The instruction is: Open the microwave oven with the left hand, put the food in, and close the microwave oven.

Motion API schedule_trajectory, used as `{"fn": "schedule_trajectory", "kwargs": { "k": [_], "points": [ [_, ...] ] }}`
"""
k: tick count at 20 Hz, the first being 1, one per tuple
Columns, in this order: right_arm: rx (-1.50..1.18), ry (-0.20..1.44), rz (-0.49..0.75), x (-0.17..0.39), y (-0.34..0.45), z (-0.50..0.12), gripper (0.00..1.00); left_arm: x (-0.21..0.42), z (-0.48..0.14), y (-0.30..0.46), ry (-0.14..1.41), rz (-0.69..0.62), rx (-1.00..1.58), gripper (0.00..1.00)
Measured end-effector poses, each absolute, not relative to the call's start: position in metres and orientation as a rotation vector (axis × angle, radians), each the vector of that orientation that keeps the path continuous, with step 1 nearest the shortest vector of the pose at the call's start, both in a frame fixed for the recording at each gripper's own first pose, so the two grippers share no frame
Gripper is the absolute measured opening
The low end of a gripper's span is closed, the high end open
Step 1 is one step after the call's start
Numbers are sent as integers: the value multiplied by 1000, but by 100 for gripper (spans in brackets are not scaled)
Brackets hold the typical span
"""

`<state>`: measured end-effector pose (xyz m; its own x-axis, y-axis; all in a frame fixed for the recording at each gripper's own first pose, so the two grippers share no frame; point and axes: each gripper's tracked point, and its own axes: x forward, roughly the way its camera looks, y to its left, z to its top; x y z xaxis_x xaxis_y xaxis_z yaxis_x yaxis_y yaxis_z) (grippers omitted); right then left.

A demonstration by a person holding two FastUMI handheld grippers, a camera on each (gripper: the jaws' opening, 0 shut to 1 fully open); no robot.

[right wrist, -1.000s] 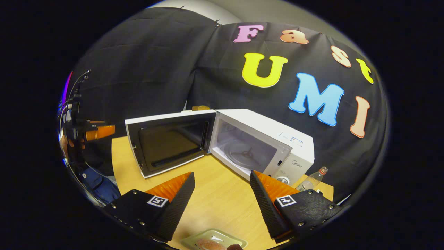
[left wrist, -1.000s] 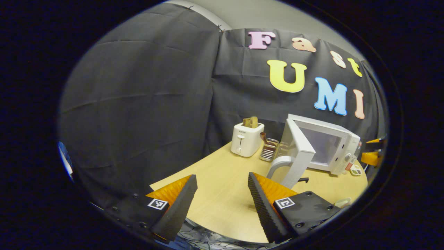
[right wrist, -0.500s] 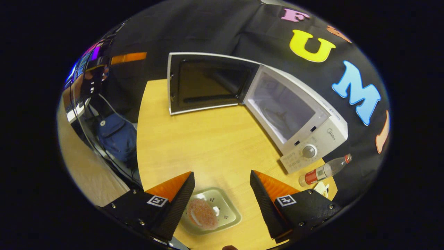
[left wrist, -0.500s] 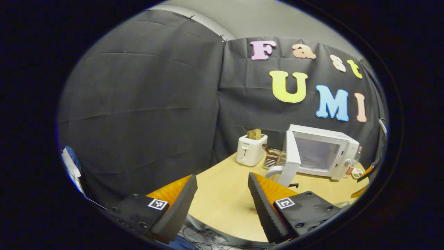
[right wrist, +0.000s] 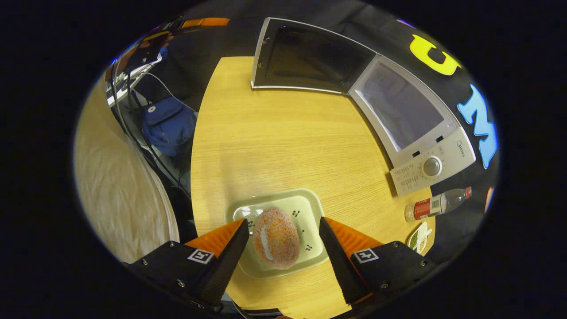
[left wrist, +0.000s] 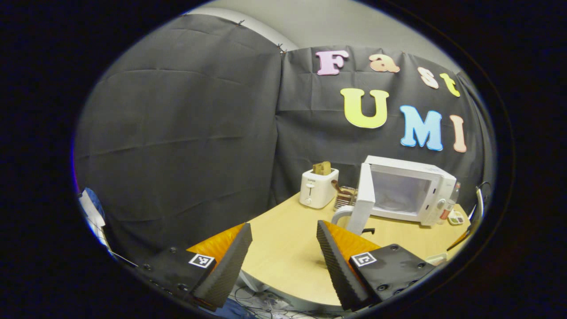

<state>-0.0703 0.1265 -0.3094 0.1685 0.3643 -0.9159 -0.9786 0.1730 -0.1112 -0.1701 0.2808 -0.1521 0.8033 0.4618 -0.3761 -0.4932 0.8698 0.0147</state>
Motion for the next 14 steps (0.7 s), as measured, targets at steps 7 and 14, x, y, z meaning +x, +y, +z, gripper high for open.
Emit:
{"fn": "schedule_trajectory", "kwargs": {
  "k": [7,14],
  "points": [
    [-975,940,1169,-79,113,-343,96,-179,-158,274,394,524,-85,98],
    [-985,949,1129,-70,111,-343,68,-178,-161,267,399,517,-85,96]
  ]
}}
